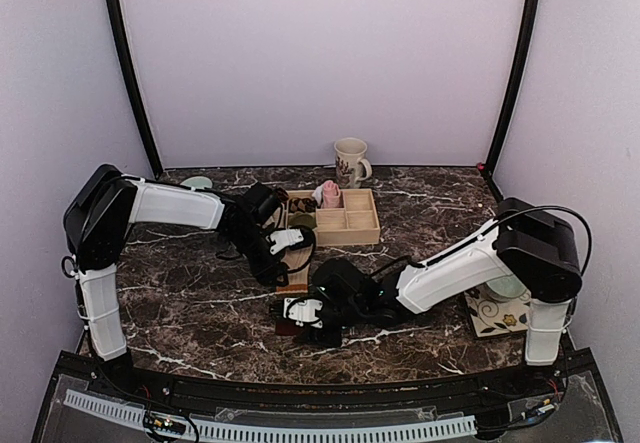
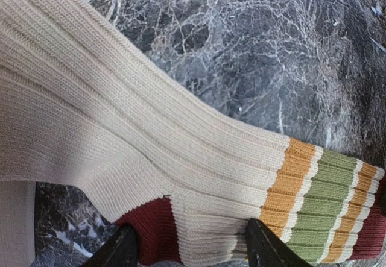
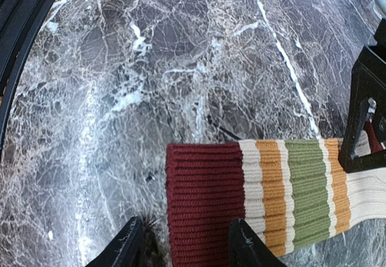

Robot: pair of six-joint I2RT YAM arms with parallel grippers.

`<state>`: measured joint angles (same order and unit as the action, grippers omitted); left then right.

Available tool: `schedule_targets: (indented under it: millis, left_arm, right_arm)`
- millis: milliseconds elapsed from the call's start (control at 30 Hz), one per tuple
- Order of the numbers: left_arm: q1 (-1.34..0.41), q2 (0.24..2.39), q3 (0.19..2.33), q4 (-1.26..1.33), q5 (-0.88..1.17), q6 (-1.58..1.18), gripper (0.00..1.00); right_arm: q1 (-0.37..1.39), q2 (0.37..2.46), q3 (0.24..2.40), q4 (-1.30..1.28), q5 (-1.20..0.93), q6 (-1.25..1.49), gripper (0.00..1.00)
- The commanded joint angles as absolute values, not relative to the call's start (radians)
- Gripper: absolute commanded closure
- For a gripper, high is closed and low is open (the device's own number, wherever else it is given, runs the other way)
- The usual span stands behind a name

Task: Roll the socks
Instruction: Pick up the sock from the center of the board.

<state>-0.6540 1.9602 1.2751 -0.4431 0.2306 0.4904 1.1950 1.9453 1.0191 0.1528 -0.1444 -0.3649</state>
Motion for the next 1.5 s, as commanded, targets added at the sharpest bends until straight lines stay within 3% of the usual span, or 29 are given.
schedule_targets:
  millis: [0,200,467,700,1033,1300,1467]
  left_arm:
    - [-0.655,1.985,1.275,-0.49,0.199,0.511,0.36]
    - [-0.654,1.969,1.271,-0.498,0.194,0.54,0.35]
    - [-0.653,1.967,1.268,-0.497,0.164,0.558,0.34]
    - [-0.606,1.906,1.266,-0.501,0.184,0.504,0.29]
    - [-0.482,1.547,0.959,-0.426,0.26,0.559,0.2]
    - [-0.482,1.321,0.717,-0.38,0.343,0.616,0.21]
    - [-0.486,1.278,0.676,-0.426,0.409,0.689,0.24]
  right_arm:
    - [1.185,1.984,1.036,0.19,-0.171,-0.365,0.55]
    - [1.147,1.996,0.998,0.194,-0.203,-0.331,0.69]
    - [1.132,2.004,0.975,0.188,-0.264,-0.296,0.7]
    - [1.127,2.028,1.01,0.186,-0.335,-0.208,0.96]
    - [1.112,2.088,1.101,0.109,-0.433,-0.127,0.99]
    - [1.089,2.176,1.2,0.073,-0.548,0.009,0.99]
    - [1.063,2.235,1.237,0.105,-0.6,0.143,0.99]
